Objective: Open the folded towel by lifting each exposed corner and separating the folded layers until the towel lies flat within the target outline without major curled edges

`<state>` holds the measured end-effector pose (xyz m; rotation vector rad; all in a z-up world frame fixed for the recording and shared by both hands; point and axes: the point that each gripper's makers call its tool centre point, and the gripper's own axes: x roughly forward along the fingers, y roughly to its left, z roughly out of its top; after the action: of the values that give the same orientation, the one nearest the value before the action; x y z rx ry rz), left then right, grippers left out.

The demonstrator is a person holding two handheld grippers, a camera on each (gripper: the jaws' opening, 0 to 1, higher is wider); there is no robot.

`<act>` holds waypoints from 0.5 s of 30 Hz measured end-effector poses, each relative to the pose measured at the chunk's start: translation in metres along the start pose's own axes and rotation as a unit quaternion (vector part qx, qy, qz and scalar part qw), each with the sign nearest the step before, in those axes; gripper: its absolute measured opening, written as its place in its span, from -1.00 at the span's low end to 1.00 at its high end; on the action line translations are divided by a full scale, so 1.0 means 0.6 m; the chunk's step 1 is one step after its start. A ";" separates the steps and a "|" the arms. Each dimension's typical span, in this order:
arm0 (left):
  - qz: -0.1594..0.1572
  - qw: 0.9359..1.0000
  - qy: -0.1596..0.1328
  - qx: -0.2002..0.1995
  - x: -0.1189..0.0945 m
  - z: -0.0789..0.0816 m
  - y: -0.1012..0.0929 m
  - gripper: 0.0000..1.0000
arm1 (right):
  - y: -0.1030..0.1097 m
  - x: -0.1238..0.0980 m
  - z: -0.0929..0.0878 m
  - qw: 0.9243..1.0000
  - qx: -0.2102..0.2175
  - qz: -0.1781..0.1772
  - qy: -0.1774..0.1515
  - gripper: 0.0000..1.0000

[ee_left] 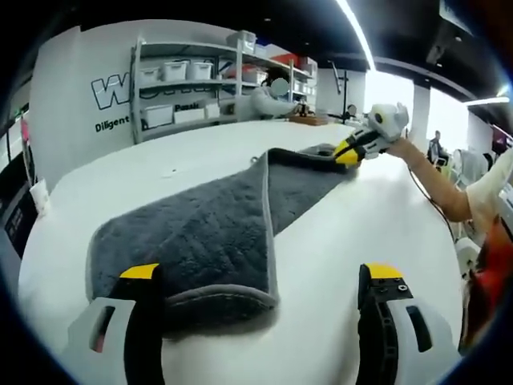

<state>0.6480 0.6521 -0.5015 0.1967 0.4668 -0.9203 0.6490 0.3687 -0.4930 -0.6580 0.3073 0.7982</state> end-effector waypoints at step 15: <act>-0.001 1.000 -0.023 -0.005 -0.011 0.014 0.002 0.98 | -0.003 -0.093 0.027 0.997 0.012 -0.063 -0.047 -1.00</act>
<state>0.6482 0.6545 -0.4911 0.1648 0.4293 -0.9225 0.6132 0.3474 -0.4527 -0.6093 0.1876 0.7021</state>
